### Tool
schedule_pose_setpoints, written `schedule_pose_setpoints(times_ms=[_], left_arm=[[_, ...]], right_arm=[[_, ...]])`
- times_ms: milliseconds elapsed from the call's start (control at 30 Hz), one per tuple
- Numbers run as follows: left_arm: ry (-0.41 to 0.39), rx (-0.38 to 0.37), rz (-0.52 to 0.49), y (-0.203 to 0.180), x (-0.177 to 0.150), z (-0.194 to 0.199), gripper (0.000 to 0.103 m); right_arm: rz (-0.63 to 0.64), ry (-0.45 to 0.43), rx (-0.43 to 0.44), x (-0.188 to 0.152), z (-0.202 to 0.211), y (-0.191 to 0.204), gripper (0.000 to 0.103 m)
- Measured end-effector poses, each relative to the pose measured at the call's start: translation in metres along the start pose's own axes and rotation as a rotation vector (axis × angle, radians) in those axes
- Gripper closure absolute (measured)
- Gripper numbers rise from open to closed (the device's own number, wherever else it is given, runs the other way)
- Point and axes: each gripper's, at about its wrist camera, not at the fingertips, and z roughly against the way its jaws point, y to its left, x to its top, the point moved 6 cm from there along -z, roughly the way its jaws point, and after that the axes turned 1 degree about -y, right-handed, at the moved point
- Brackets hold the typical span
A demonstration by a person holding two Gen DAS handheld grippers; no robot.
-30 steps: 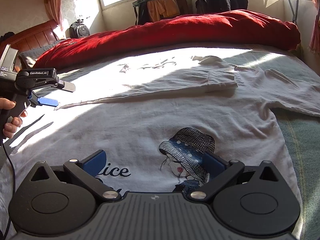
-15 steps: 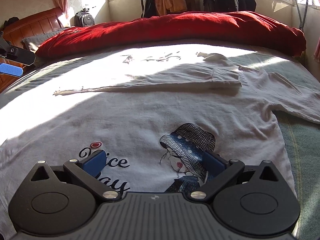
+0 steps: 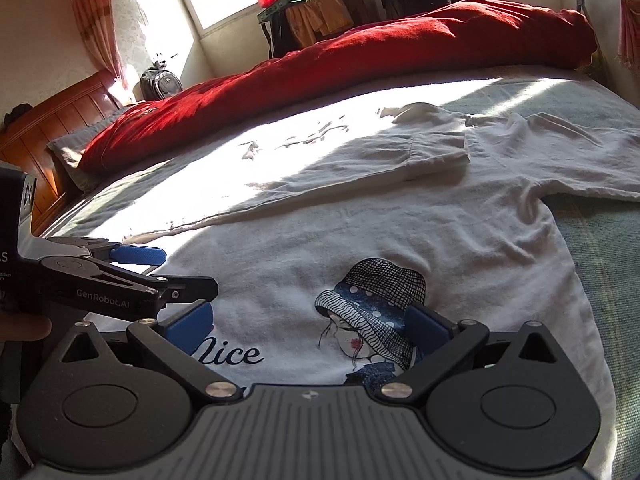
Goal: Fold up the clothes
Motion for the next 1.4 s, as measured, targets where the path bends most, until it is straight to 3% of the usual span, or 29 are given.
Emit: schedule_pose_setpoints(times_ms=[300,500,600,767,1167,1267,1300,1400], left_arm=[[-0.099,-0.096,-0.058,0.019,-0.017,0.014,0.001],[-0.114,-0.127,0.006,0.031,-0.015,0.027,0.001],[-0.118,-0.124,0.015,0.032,-0.014,0.03,0.001],[-0.136,-0.126,0.024,0.034,-0.01,0.033,0.001],[-0.115,-0.11,0.077,0.048,-0.011,0.023,0.001],[-0.111,-0.104,0.075,0.048,-0.012,0.021,0.001],[-0.113,-0.104,0.077,0.048,-0.012,0.021,0.001],[-0.119,-0.098,0.083,0.052,-0.011,0.025,0.001]], right_arm=[[-0.118,-0.074,0.022,0.011,-0.003,-0.011,0.0],[-0.291,-0.073,0.117,0.064,0.004,-0.03,0.0],[-0.373,-0.02,0.187,0.093,-0.017,-0.049,0.0],[-0.485,0.058,0.143,0.096,-0.062,-0.082,0.0],[-0.548,-0.103,0.328,0.142,-0.093,-0.121,0.0],[-0.566,-0.093,0.371,0.147,-0.096,-0.127,0.0],[-0.568,-0.083,0.372,0.148,-0.097,-0.129,0.0],[-0.524,-0.071,0.221,0.145,-0.097,-0.142,0.0]])
